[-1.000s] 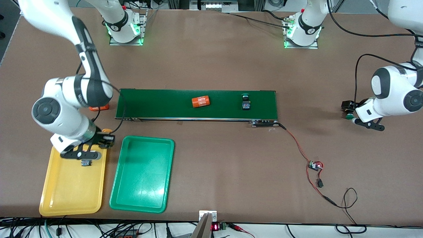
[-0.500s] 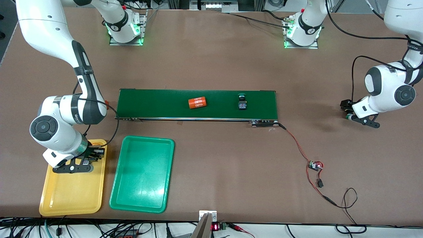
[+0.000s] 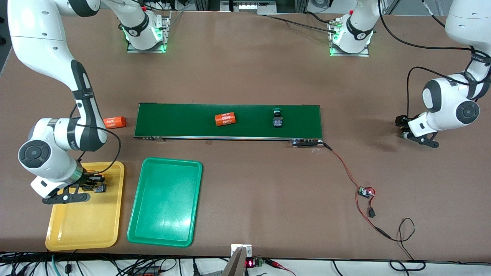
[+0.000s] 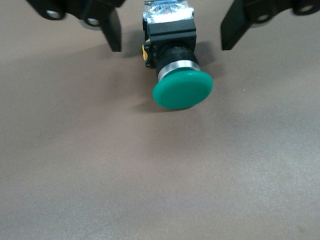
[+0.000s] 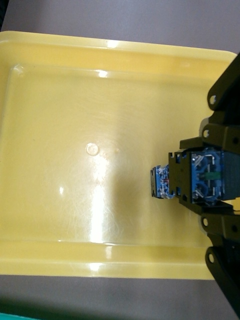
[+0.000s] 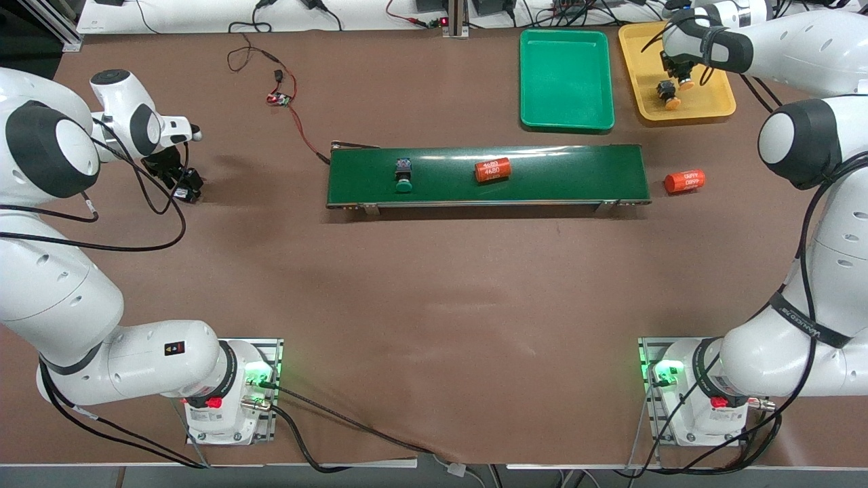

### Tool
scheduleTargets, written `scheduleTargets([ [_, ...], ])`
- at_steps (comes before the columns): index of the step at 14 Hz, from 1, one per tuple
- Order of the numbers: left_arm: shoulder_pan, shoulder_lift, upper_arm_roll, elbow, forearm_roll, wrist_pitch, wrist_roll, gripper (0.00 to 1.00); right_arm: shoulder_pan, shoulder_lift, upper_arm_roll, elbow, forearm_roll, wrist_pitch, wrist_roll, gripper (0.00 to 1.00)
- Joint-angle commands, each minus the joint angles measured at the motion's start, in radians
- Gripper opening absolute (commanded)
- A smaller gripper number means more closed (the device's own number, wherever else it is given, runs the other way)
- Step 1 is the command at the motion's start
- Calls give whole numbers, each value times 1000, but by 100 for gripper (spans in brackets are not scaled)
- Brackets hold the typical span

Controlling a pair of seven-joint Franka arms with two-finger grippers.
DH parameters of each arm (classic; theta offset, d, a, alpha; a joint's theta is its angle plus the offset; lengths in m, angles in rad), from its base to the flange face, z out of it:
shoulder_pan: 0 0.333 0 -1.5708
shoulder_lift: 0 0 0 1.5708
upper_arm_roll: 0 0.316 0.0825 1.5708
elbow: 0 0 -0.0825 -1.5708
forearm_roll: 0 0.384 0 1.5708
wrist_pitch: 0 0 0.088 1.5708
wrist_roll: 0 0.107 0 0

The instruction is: Sort buttons by color to trays

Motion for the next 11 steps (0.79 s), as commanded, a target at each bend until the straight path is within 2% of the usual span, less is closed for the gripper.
scheduleTargets([
  [1,2,-9,2,3,13,-30,21,30,-7,7,24,20,-19,-1,-9,1],
  [3,0,-26,-1,12,12,-99,15,20,-18,16,24,20,-19,4,-9,5],
  [5,0,-46,-31,60,10,-202,5,18,-18,28,24,20,-19,25,-8,7],
  [6,0,-48,-71,107,7,-269,1,18,-25,42,22,17,-22,65,-9,7],
  [9,0,-63,-126,265,-3,-485,4,17,-39,62,22,6,-22,122,-9,9],
  [11,0,-65,-201,350,-5,-596,-2,17,-44,65,22,6,-21,122,-9,20],
])
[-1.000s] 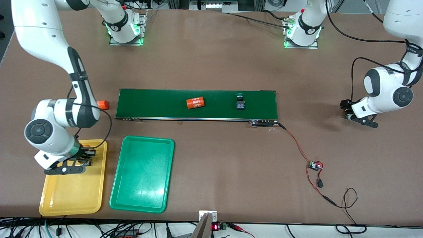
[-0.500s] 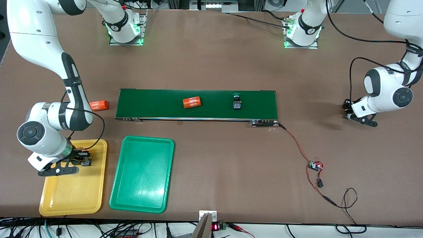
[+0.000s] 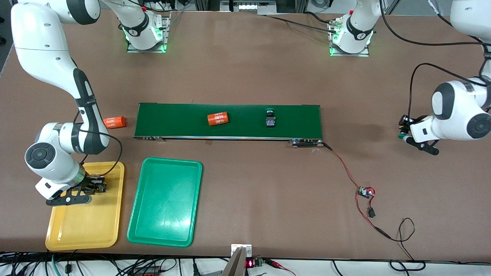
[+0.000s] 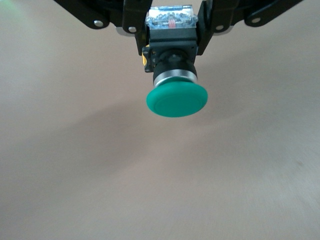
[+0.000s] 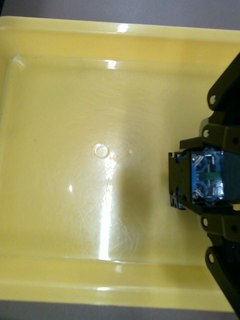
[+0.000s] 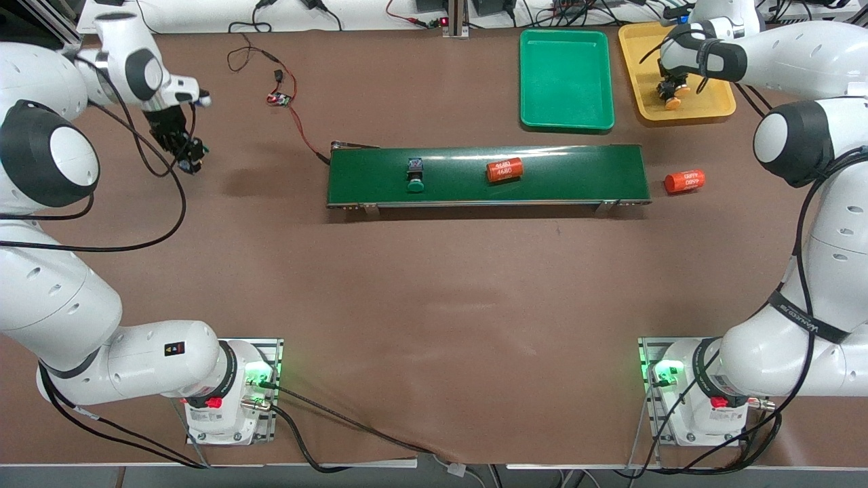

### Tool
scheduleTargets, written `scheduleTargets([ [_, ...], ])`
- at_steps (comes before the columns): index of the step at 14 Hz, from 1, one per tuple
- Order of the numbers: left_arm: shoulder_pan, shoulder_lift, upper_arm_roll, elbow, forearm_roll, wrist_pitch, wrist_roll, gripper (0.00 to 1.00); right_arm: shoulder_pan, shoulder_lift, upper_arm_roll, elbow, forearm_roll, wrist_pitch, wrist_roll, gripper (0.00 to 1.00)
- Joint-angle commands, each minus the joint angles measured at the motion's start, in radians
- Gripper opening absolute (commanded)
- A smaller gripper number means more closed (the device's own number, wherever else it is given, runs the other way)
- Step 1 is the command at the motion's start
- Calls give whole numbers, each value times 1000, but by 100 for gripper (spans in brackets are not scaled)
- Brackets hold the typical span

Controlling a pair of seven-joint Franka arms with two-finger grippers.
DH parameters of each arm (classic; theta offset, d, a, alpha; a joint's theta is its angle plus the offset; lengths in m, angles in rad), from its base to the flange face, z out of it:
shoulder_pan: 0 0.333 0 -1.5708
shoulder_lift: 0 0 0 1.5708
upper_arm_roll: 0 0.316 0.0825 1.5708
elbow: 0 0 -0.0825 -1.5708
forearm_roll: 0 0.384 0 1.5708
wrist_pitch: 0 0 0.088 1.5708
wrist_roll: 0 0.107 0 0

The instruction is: Sort buttons by color to trays

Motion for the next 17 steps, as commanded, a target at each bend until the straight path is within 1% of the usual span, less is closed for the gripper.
scheduleTargets([
  [1,5,-6,-105,102,-5,-133,-31,17,-15,0,14,7,-18,9,-8,46],
  [2,7,-10,-150,104,-5,-136,-101,17,-17,2,14,7,-15,11,-5,99],
  [3,5,-10,-197,102,-18,-139,-179,17,-17,0,14,5,-15,20,-6,100],
  [5,5,-10,-283,98,-96,-141,-312,17,-13,-4,14,2,-15,22,-6,100],
  [7,-3,-4,-368,93,-139,-136,-430,18,-10,-15,15,2,-13,13,-8,100],
  [9,-25,20,-451,93,-156,-115,-522,19,-4,-45,33,1,-6,-38,-3,100],
  [10,-59,31,-478,91,-160,-74,-560,19,0,-67,43,1,-3,-78,1,100],
  [11,-82,53,-494,90,-159,-32,-621,19,26,-91,44,-1,31,-125,4,100],
  [12,-95,77,-517,90,-159,5,-683,19,57,-119,40,-7,107,-177,20,100],
  [13,-102,100,-541,78,-160,46,-735,19,84,-153,35,-24,162,-222,52,100],
  [15,-121,108,-551,26,-159,146,-791,20,130,-237,34,-85,171,-280,134,100],
  [16,-119,114,-551,16,-159,164,-797,23,154,-278,34,-123,171,-311,185,100],
  [17,-121,119,-551,13,-159,165,-800,32,180,-327,34,-167,171,-351,245,100],
])
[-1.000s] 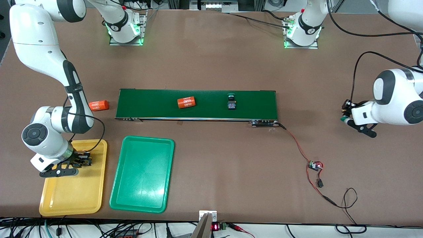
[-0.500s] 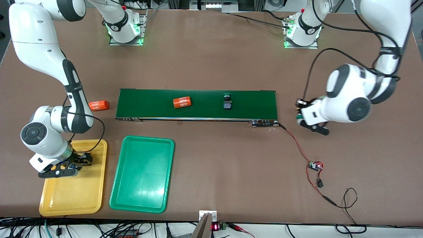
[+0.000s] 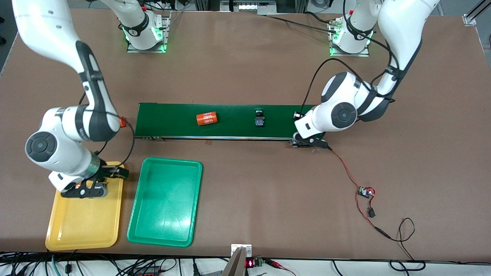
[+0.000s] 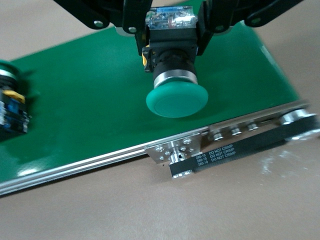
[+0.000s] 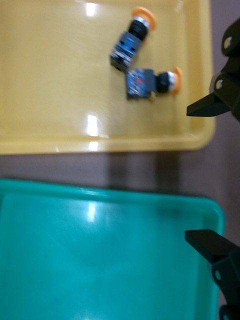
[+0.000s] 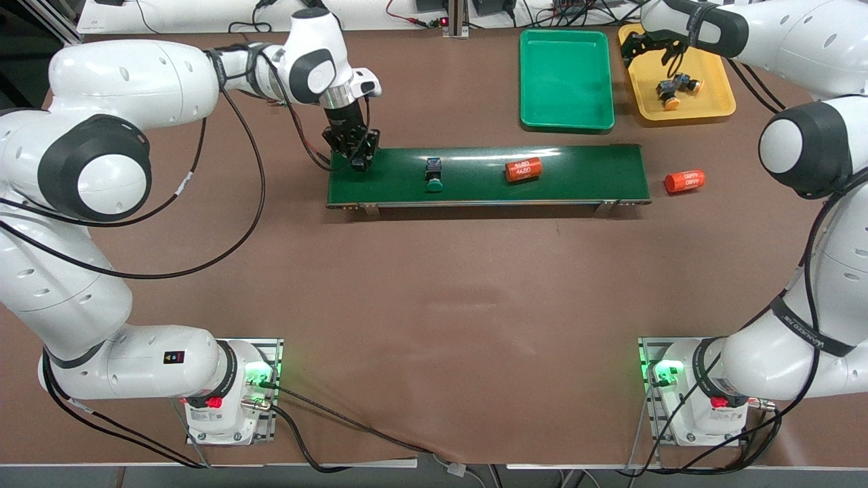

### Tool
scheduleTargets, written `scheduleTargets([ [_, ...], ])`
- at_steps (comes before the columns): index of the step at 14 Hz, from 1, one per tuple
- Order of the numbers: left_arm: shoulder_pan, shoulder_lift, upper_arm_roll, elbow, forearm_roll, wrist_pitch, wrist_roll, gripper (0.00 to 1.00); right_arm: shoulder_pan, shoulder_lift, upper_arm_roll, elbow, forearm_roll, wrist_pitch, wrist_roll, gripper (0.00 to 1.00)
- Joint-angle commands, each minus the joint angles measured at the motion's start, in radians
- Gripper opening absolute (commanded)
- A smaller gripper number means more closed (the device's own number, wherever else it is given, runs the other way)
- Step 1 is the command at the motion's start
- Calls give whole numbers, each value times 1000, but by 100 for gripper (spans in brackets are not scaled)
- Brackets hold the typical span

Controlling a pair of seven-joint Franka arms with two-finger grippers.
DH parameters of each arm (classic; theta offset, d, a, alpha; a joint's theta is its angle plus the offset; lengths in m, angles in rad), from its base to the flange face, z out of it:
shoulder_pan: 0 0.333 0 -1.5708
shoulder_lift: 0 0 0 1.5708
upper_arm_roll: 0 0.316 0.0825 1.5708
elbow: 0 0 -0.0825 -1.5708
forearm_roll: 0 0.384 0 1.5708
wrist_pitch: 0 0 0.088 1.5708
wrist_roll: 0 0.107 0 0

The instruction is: Sort buttons by color to trays

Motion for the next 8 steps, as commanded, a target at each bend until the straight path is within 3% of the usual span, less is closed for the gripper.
scheduleTargets([
  [1,14,-1,-4,-26,-16,21,-10,59,62,-161,-7,-179,19,-46,117,100],
  [2,16,-6,-4,-29,-16,13,-4,100,90,-198,-7,-218,21,-44,148,100],
  [6,31,-82,-7,-12,-16,-53,-1,100,222,-301,-6,-344,21,-55,300,100],
  [8,39,-143,-7,20,-16,-85,-4,100,244,-309,5,-367,25,-54,332,100],
])
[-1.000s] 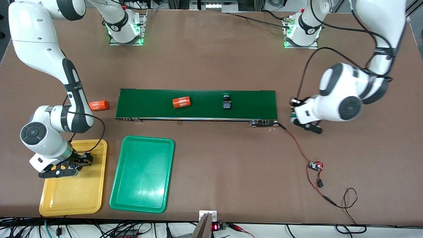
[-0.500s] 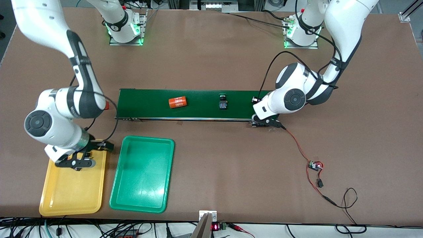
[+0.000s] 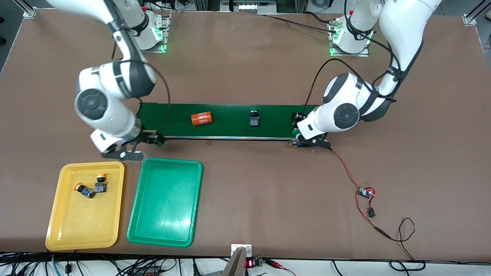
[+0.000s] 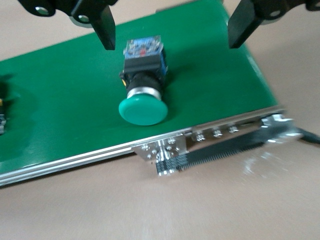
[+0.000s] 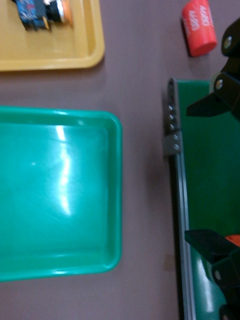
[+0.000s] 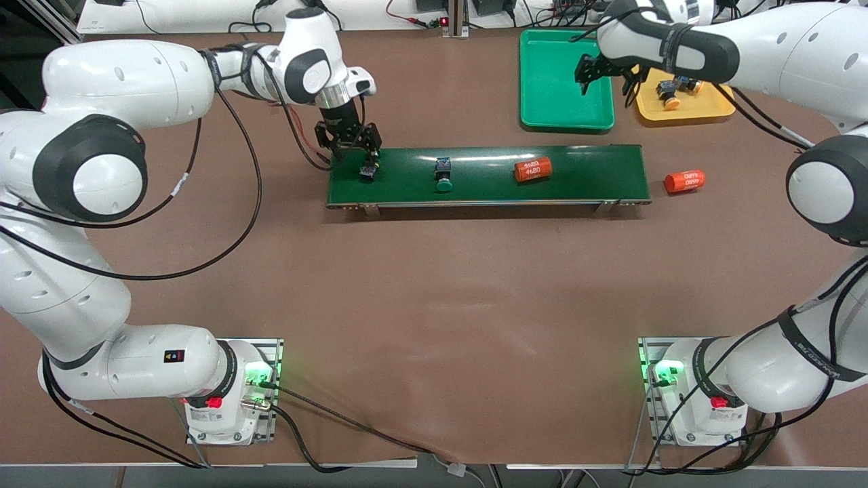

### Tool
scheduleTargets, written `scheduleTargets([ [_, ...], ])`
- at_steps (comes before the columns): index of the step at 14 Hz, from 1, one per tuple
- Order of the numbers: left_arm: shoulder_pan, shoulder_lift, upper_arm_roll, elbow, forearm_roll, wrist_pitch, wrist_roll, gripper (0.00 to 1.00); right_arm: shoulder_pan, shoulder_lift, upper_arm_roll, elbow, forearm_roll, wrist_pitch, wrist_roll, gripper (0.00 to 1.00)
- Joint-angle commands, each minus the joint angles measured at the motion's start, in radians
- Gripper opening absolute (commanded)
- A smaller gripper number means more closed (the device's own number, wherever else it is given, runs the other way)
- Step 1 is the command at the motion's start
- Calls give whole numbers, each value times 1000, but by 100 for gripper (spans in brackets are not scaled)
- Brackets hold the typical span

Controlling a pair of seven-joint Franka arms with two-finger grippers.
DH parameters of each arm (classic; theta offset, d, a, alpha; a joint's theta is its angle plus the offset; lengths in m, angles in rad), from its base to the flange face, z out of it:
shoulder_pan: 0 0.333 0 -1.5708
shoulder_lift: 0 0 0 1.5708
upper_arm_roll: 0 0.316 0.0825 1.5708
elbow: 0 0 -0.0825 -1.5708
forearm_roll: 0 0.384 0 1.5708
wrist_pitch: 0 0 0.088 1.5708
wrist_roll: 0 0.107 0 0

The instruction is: Sort buttons by color to trays

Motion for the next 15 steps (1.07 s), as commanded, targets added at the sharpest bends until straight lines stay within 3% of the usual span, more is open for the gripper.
scheduleTargets([
  [1,21,-117,-7,40,-16,-64,-5,100,35,-43,11,-69,20,10,71,100],
  [4,32,-192,16,112,-15,-104,-5,100,81,-43,34,-71,18,20,182,100],
  [10,-17,-361,294,117,-2,-227,24,100,139,-42,39,-66,22,62,257,100],
  [12,-23,-382,344,127,4,-282,121,100,148,-42,51,-68,22,75,263,100],
  [15,-30,-387,381,251,84,-415,146,100,162,-42,53,-72,23,86,277,100],
])
